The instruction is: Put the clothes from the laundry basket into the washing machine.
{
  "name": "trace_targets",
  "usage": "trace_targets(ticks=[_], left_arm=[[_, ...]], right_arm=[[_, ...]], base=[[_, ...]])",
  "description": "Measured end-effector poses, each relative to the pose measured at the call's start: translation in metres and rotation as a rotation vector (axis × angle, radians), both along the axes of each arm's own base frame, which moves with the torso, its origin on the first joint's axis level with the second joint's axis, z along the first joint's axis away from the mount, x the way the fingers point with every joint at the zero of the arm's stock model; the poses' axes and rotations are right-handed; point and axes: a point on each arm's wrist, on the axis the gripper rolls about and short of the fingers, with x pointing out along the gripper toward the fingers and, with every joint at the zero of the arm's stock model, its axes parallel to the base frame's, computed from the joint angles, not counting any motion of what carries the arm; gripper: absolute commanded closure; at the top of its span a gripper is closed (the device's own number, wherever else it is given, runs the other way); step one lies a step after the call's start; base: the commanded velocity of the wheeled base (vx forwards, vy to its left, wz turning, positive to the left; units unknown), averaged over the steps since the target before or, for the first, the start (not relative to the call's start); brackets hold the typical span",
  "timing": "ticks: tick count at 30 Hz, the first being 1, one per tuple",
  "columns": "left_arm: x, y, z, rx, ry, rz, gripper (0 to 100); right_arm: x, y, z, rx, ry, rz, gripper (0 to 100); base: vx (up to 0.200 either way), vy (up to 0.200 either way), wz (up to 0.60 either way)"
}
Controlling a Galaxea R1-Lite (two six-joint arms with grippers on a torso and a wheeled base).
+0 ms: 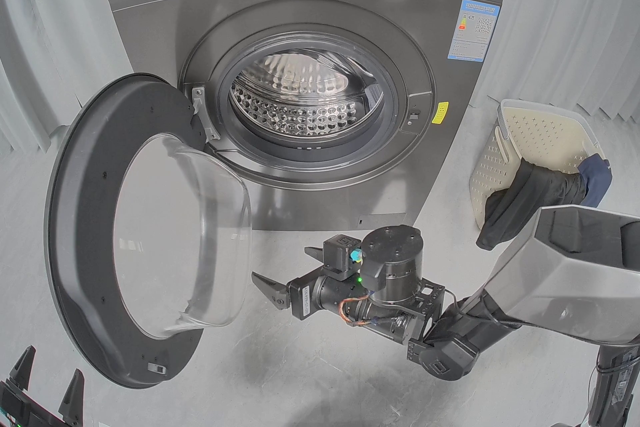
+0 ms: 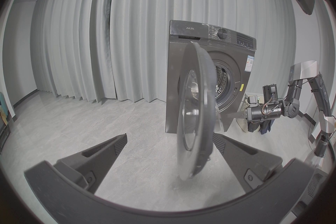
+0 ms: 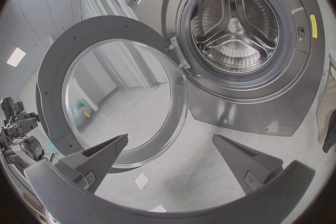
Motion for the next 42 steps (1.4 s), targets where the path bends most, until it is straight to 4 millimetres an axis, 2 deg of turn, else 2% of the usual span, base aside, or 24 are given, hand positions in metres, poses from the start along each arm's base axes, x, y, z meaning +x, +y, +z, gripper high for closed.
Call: trace_targets(ticks=[7, 15, 23, 28, 31, 35, 38, 42], left_arm=[[0.0, 0.0, 0.0, 0.0, 0.0, 0.001, 0], [0.0, 0.0, 0.0, 0.0, 0.0, 0.0, 0], [0.0, 0.0, 0.0, -0.001, 0.0, 0.0, 0], [0.0, 0.0, 0.0, 0.0, 0.0, 0.0, 0], [0.0, 0.0, 0.0, -0.001, 0.0, 0.0, 0], [0.0, 0.0, 0.0, 0.002, 0.0, 0.0, 0], [0.0, 0.0, 0.0, 0.005, -0.001, 0.0, 0], [0.0, 0.0, 0.0, 0.008, -0.001, 0.002, 0]], right_arm=[[0.012, 0.012, 0.006, 0.022, -0.019, -0.004, 0], [0.028, 0.04, 0.007, 0.032, -0.028, 0.009, 0], [0.033, 0.08, 0.004, 0.073, -0.06, 0.034, 0], [0.037, 0.088, 0.0, 0.09, -0.072, 0.021, 0], [0.037, 0.082, -0.001, 0.077, -0.061, 0.01, 0], [0.033, 0.062, 0.009, 0.056, -0.049, -0.012, 0], [0.028, 0.039, 0.022, 0.036, -0.041, -0.04, 0], [0.011, 0.0, 0.047, 0.014, -0.039, -0.077, 0]], base=[[0.0, 0.0, 0.0], [0.0, 0.0, 0.0], [0.0, 0.0, 0.0], [0.0, 0.0, 0.0], [0.0, 0.0, 0.0], [0.0, 0.0, 0.0], [0.0, 0.0, 0.0], [0.0, 0.0, 0.0]])
